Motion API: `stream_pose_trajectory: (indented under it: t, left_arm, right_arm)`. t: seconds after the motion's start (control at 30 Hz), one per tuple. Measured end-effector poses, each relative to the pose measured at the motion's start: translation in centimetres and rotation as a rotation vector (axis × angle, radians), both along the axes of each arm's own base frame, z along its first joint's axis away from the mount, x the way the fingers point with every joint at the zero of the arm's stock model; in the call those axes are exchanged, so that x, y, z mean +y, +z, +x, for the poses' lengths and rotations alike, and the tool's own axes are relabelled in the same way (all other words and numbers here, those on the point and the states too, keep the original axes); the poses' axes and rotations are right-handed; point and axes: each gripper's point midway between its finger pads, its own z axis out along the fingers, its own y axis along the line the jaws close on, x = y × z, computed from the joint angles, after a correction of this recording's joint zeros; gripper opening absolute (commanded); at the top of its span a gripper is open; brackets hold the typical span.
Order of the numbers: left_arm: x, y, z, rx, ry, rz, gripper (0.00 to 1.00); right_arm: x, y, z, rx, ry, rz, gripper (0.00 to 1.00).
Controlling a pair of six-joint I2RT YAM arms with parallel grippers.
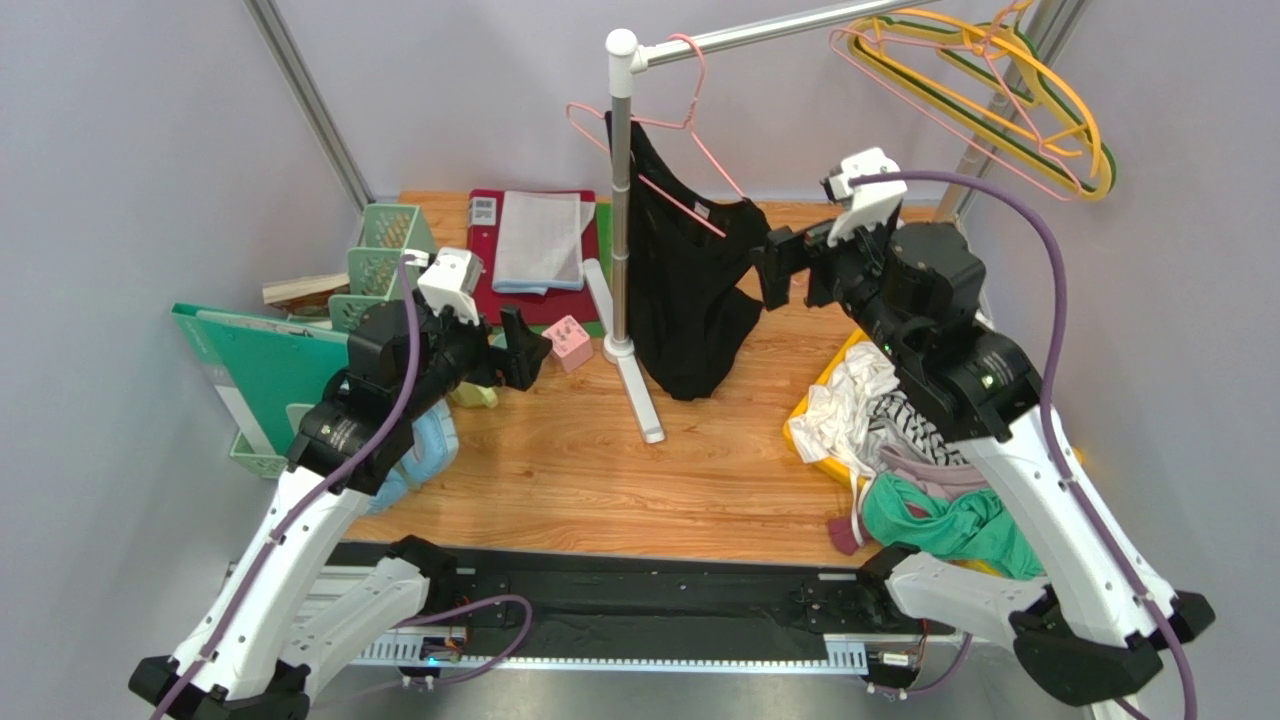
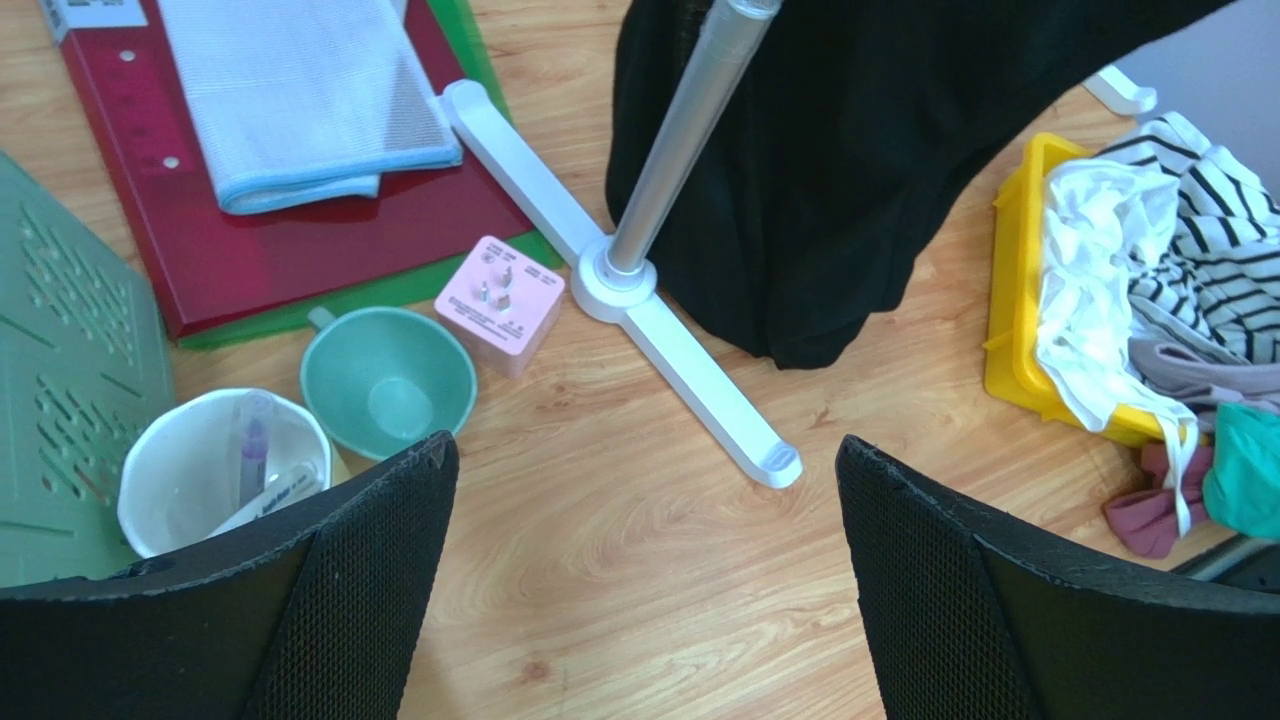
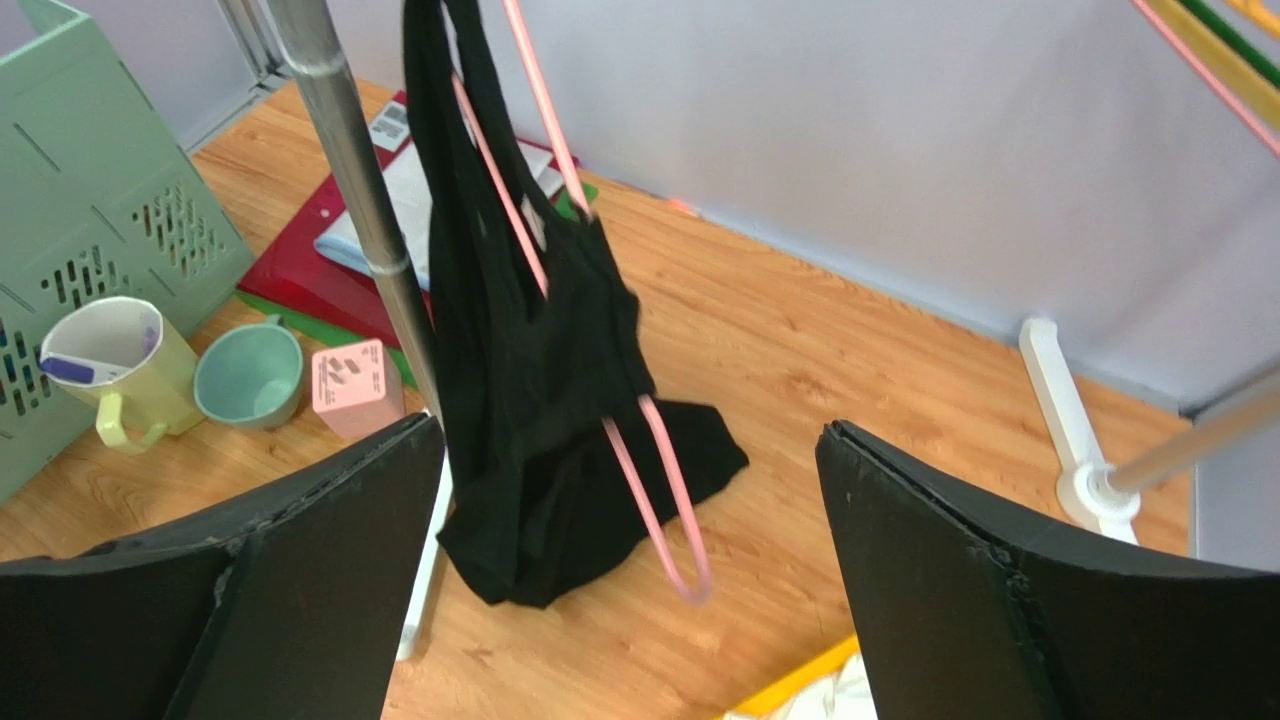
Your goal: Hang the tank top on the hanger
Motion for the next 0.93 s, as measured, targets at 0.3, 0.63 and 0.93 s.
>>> stream_pose_trajectory:
  t: [0.3, 0.63, 0.93]
  left_arm:
    - [2.2, 0.9, 0.5, -0.017, 0.142, -0.04, 0.99]
    - [3.4, 0.2, 0.2, 0.02, 0.208, -0.029, 0.99]
    - [4.4, 1.7, -0.1, -0.017, 0.243, -0.021, 0.99]
  right_arm:
    - [-6.2, -6.0, -3.5, 0.063, -0.167, 0.146, 1.0]
    - [-9.9, -13.5, -3.6, 0.208, -0.346, 0.248, 1.0]
    - [-10.1, -14.6, -4.0, 0.227, -0.363, 0.302, 1.0]
